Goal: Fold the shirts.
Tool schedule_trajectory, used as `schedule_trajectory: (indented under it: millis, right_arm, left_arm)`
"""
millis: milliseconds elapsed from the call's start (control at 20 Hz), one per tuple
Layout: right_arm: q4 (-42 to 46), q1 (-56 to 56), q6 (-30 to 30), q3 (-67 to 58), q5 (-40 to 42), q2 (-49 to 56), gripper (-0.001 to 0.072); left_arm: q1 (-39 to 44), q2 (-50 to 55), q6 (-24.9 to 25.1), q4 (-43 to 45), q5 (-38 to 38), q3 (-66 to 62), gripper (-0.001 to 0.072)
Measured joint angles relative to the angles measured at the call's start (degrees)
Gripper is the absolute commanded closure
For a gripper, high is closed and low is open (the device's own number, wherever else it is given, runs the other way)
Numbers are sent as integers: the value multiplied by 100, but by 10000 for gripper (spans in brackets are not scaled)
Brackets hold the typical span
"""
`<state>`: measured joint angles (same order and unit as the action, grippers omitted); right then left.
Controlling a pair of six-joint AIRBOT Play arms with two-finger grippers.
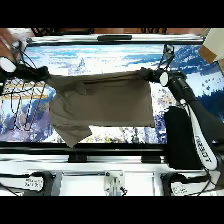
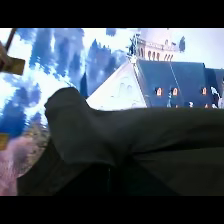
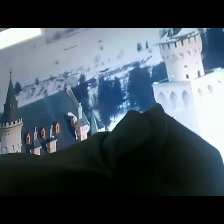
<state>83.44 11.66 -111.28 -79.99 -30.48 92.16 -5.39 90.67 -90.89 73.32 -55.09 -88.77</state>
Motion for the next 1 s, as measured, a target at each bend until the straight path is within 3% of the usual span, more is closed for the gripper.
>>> schedule_trajectory:
  millis: [100,150,300,350,400,450,550,700,1000]
  right_arm:
    - [-295,13,-17,-7,-74,125,221]
    - [-413,7,-2,-11,-205,116,221]
    - [-595,-210,483,-26,-957,-297,222]
    - [-597,-343,721,-24,-1440,-501,221]
    - [-595,-496,957,-24,-1941,-695,222]
    - [-595,-671,1207,-24,-2468,-883,221]
    - [-575,-1049,1707,37,-3650,-1178,222]
    - [-638,-1513,2223,341,-4767,-1541,222]
    - [-1130,-1727,2505,911,-5145,-1775,221]
  left_arm:
    - [-4,323,-15,-389,-79,-4,91]
    - [-26,409,-20,-511,-238,-22,70]
    - [-302,476,184,-610,-1176,-245,74]
    - [-446,435,282,-566,-1644,-295,87]
    - [-603,350,343,-483,-2057,-280,160]
    - [-796,210,413,-365,-2424,-144,186]
    - [-1213,-197,529,-247,-2876,463,186]
    - [-1775,-815,817,-232,-2903,1814,186]
    - [-2065,-1008,1331,-710,-1814,3364,187]
